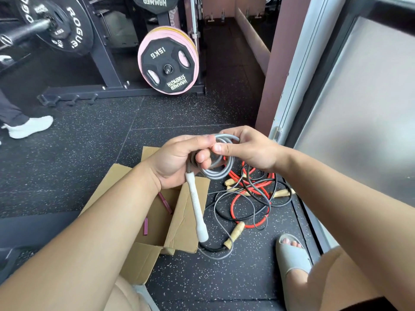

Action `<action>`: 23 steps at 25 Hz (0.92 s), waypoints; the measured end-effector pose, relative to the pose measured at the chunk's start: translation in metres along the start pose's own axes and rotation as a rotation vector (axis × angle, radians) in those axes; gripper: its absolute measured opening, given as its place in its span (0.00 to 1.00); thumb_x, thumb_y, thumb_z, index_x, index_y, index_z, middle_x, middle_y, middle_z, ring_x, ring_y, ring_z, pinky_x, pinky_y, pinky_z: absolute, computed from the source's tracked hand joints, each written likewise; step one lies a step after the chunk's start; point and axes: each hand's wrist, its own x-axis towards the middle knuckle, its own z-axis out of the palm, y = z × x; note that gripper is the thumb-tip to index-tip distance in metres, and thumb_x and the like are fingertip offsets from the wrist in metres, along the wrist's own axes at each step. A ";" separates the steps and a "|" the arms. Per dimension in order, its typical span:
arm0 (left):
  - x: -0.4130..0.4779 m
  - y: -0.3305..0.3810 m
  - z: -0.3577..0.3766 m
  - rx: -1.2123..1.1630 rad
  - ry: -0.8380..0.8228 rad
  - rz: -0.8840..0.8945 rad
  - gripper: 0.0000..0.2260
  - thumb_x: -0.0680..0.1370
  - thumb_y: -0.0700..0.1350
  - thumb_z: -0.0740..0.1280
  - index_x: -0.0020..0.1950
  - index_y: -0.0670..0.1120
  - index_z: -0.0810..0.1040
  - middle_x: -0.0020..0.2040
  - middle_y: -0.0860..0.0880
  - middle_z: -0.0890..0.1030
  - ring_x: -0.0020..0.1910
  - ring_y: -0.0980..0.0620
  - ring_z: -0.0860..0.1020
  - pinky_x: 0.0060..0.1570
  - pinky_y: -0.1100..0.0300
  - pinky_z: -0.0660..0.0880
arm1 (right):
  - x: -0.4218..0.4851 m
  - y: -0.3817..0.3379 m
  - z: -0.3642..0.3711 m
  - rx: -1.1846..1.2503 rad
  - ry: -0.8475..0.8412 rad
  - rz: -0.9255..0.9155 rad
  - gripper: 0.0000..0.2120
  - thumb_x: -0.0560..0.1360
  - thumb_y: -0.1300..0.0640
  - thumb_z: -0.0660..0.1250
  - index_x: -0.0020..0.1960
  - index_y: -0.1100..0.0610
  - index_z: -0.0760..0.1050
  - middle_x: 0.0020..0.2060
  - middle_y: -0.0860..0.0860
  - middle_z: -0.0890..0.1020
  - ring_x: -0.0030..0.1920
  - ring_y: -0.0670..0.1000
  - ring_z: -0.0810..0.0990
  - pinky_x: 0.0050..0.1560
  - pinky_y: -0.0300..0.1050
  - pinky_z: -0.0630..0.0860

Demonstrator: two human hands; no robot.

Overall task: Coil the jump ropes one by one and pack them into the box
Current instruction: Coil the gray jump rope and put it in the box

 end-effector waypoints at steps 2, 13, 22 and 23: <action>0.001 0.001 0.004 0.049 0.065 0.015 0.10 0.77 0.43 0.65 0.37 0.40 0.75 0.24 0.50 0.75 0.27 0.55 0.76 0.32 0.65 0.74 | 0.001 0.004 -0.001 0.018 -0.060 -0.013 0.07 0.78 0.58 0.66 0.52 0.62 0.79 0.44 0.56 0.83 0.45 0.53 0.79 0.51 0.53 0.72; 0.007 -0.013 -0.007 0.434 0.225 0.147 0.14 0.81 0.49 0.65 0.51 0.37 0.76 0.31 0.55 0.72 0.32 0.56 0.69 0.36 0.60 0.66 | 0.001 0.010 -0.007 0.013 0.146 0.003 0.09 0.80 0.60 0.66 0.59 0.62 0.73 0.42 0.57 0.82 0.26 0.43 0.74 0.25 0.34 0.69; 0.012 -0.021 -0.022 0.225 0.468 0.110 0.11 0.84 0.45 0.60 0.54 0.39 0.78 0.33 0.51 0.74 0.29 0.56 0.75 0.39 0.60 0.71 | -0.005 0.012 -0.034 -0.357 -0.025 0.052 0.10 0.75 0.53 0.73 0.40 0.57 0.77 0.28 0.50 0.74 0.29 0.48 0.69 0.29 0.40 0.66; 0.013 -0.020 -0.026 0.153 0.520 0.146 0.11 0.84 0.44 0.60 0.54 0.38 0.78 0.33 0.51 0.74 0.29 0.56 0.76 0.42 0.58 0.71 | -0.006 0.016 -0.035 -0.437 -0.121 0.151 0.10 0.77 0.54 0.72 0.41 0.57 0.77 0.29 0.50 0.77 0.30 0.50 0.73 0.32 0.42 0.70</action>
